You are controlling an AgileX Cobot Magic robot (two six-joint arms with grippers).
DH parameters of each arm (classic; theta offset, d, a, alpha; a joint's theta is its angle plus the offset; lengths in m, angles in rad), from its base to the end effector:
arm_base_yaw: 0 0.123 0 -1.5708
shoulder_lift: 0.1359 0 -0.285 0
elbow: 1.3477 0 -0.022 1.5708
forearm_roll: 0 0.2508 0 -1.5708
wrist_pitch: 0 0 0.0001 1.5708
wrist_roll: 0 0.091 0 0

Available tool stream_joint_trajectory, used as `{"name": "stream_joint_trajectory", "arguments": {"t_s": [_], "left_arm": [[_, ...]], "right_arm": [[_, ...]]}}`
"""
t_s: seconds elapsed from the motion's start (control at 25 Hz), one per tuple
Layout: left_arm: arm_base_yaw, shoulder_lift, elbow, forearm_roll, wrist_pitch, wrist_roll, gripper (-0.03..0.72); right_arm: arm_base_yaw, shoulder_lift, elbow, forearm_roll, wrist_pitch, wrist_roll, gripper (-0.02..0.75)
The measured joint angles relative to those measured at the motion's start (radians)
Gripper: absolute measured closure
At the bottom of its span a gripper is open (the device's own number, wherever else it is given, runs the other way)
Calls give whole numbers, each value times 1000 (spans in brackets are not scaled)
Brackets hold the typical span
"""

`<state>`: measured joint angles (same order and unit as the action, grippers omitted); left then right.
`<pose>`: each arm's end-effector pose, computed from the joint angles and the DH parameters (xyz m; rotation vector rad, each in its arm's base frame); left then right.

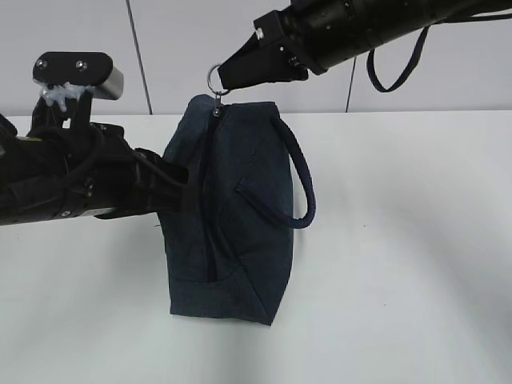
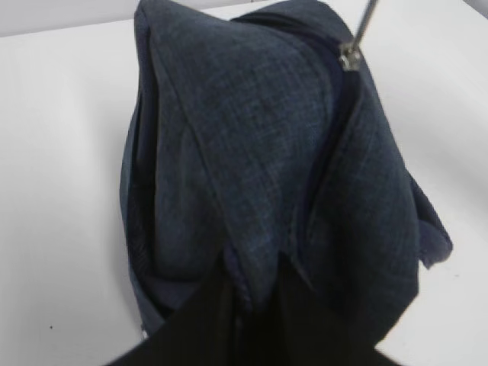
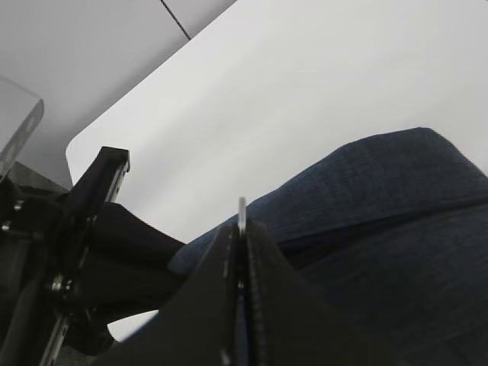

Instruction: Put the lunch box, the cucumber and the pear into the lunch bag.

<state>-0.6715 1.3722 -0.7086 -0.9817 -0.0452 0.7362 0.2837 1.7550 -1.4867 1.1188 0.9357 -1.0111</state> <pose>0.2227 -0.1727 0.2415 0.4355 2.1187 -0.4985 0.3536 0.1718 0.3288 -0.8544 2.0338 1.0027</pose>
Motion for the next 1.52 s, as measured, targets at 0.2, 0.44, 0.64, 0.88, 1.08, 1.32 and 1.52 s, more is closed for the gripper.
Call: {"name": "stream_joint_trajectory", "arguments": {"t_s": [0.2, 0.44, 0.64, 0.88, 1.08, 1.32, 1.52], "left_arm": [[0, 0, -2, 30, 21, 0, 661], [0, 1, -3, 49, 67, 0, 663], [0, 1, -3, 74, 103, 0, 664], [3, 1, -3, 85, 123, 0, 664], [3, 1, -3, 88, 155, 0, 664], [3, 1, -3, 89, 162, 0, 664], [3, -12, -3, 90, 180, 0, 664]], "right_arm": [[0, 0, 0, -20, -41, -4, 738], [0, 21, 0, -37, -79, -7, 738], [0, 82, 0, -17, -92, -20, 738], [-15, 115, -28, 35, -76, -60, 738], [-54, 168, -111, 50, -89, -64, 738], [-72, 246, -199, 49, -81, -64, 738], [-99, 319, -256, 49, -74, -64, 738]]}}
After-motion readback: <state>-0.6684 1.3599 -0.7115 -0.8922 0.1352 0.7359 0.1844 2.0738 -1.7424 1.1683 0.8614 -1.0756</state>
